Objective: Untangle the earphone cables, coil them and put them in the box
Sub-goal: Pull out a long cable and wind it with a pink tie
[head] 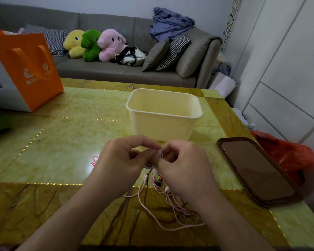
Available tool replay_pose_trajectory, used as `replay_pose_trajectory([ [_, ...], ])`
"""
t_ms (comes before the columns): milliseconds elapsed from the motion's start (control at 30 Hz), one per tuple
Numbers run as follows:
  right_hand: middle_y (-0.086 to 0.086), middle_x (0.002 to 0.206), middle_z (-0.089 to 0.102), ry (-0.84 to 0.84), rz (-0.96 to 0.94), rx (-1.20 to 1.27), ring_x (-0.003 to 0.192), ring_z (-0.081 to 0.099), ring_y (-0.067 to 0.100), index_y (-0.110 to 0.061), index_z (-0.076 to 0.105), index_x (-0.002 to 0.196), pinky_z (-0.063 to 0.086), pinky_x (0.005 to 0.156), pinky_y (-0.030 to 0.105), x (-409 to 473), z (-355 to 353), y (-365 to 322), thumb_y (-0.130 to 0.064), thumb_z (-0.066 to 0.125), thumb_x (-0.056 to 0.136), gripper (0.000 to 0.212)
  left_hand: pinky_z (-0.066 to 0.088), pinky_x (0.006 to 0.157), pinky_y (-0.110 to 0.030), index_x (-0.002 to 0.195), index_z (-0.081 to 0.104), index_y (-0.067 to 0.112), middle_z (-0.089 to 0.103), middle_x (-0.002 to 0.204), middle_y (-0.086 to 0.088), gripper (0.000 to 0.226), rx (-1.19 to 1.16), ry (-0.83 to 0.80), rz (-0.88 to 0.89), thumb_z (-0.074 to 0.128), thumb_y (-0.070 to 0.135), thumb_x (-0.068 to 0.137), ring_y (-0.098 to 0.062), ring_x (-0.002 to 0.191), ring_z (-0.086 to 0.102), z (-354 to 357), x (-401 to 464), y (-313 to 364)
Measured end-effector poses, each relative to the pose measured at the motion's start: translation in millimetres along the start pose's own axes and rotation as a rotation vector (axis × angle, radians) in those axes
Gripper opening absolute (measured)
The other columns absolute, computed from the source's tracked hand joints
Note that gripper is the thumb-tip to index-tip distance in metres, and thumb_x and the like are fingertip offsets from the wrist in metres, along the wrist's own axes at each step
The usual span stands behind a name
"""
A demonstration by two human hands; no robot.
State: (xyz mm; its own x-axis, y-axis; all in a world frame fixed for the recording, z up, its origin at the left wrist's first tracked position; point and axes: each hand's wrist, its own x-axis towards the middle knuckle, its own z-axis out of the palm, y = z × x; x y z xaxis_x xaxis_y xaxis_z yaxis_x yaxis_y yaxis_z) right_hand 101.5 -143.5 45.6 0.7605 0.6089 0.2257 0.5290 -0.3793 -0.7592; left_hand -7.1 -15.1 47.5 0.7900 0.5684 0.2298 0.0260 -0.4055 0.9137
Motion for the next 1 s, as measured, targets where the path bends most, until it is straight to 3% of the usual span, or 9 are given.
replay_pose_trajectory([
  [200, -0.003, 0.059, 0.065, 0.021, -0.047, 0.045, 0.053, 0.059, 0.014, -0.021, 0.069, 0.074, 0.039, 0.044, 0.022, -0.8, -2.2, -0.5, -0.032, 0.082, 0.085, 0.021, 0.064, 0.079, -0.056, 0.092, 0.083, 0.028, 0.081, 0.080, -0.003, 0.024, -0.078, 0.009, -0.002, 0.075, 0.005, 0.094, -0.023, 0.076, 0.080, 0.3, -1.3, 2.5],
  [367, -0.007, 0.065, 0.067, 0.012, -0.010, 0.057, 0.057, 0.062, 0.008, -0.029, 0.061, 0.087, 0.044, 0.047, 0.022, -3.2, -3.4, -2.6, -0.033, 0.083, 0.083, 0.022, 0.062, 0.080, -0.058, 0.090, 0.082, 0.025, 0.081, 0.077, -0.007, 0.024, -0.109, -0.010, -0.009, 0.075, 0.003, 0.092, -0.028, 0.076, 0.079, -0.5, -0.4, 2.5],
  [500, -0.007, 0.057, 0.063, 0.094, -0.058, -0.065, 0.055, 0.061, 0.011, -0.025, 0.067, 0.079, 0.049, 0.048, 0.033, -5.6, 0.7, -2.7, -0.041, 0.079, 0.081, 0.020, 0.064, 0.083, -0.051, 0.091, 0.081, 0.016, 0.081, 0.079, -0.006, 0.021, -0.152, -0.014, -0.020, 0.074, -0.003, 0.091, -0.025, 0.077, 0.080, 1.5, 0.8, 4.0],
  [600, -0.003, 0.058, 0.064, 0.111, -0.016, -0.132, 0.056, 0.062, 0.013, -0.022, 0.068, 0.076, 0.052, 0.051, 0.039, -5.2, 2.2, -5.7, -0.051, 0.075, 0.081, 0.030, 0.061, 0.081, -0.065, 0.090, 0.081, 0.018, 0.081, 0.082, -0.009, 0.021, -0.178, 0.005, -0.039, 0.076, -0.002, 0.090, -0.032, 0.079, 0.080, 1.3, 1.4, 1.5],
  [700, -0.006, 0.059, 0.067, 0.056, 0.084, -0.081, 0.055, 0.063, 0.009, -0.023, 0.069, 0.075, 0.050, 0.048, 0.034, -2.0, 2.0, -5.3, -0.051, 0.077, 0.080, 0.029, 0.061, 0.083, -0.064, 0.088, 0.081, 0.017, 0.081, 0.081, -0.010, 0.020, -0.184, 0.021, -0.039, 0.077, -0.002, 0.089, -0.030, 0.080, 0.080, 1.1, 1.3, -2.0],
  [900, -0.006, 0.058, 0.059, -0.106, 0.148, 0.250, 0.041, 0.051, 0.002, -0.017, 0.071, 0.084, 0.037, 0.042, 0.018, 1.0, -4.0, -3.1, -0.025, 0.084, 0.089, 0.016, 0.064, 0.082, -0.048, 0.091, 0.081, 0.016, 0.082, 0.083, 0.000, 0.020, -0.130, 0.094, 0.008, 0.077, -0.004, 0.089, -0.019, 0.081, 0.080, 4.1, 2.7, -7.0],
  [1000, 0.016, 0.069, 0.062, -0.163, 0.157, 0.370, 0.045, 0.053, 0.006, -0.012, 0.074, 0.095, 0.042, 0.041, 0.015, 0.9, -12.4, -5.8, -0.010, 0.080, 0.092, 0.008, 0.064, 0.083, -0.037, 0.092, 0.081, 0.017, 0.082, 0.086, 0.003, 0.020, -0.103, 0.127, 0.034, 0.078, -0.003, 0.088, -0.015, 0.086, 0.079, 3.8, 4.3, -9.5],
])
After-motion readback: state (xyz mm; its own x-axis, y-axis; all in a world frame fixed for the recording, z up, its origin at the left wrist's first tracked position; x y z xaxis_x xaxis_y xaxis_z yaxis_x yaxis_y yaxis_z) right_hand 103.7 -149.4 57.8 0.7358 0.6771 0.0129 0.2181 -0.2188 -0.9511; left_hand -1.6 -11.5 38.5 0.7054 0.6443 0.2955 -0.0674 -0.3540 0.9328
